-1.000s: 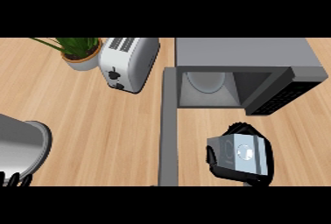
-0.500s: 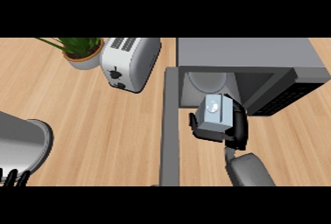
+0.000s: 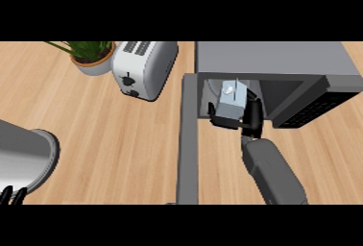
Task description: Pick up the milk, place it into the microwave and close the microwave
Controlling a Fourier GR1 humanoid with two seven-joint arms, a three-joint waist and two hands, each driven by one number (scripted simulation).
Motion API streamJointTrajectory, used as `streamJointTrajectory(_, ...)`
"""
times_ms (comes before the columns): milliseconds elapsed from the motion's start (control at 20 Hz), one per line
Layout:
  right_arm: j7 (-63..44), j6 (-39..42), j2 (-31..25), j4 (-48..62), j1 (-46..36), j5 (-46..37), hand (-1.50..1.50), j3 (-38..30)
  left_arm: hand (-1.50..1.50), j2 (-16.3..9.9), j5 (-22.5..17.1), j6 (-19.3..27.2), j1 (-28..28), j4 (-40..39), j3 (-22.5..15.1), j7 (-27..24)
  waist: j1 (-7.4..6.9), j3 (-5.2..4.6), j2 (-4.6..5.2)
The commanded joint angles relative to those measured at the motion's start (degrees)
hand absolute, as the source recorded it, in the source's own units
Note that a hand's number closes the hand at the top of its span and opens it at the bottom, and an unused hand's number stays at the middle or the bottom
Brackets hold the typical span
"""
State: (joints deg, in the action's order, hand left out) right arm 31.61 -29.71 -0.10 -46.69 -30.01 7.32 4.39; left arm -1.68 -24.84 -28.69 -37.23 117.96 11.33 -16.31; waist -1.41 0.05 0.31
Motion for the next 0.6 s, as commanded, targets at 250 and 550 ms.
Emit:
streamJointTrajectory(250, 6.18, -3.22, -3.21, 24.12, -13.29, -1.35, 1.50, -7.25, -1.50, 0.84, 1.65, -3.15, -0.96, -2.51, 0.15, -2.41, -1.21, 0.02, 0.40)
streamJointTrajectory(550, 7.15, -4.37, -5.81, 33.06, -20.81, -3.11, 1.50, -8.23, -1.50, -1.88, -0.96, -2.73, 3.08, -3.42, 1.85, 0.13, -3.18, 0.12, 1.37)
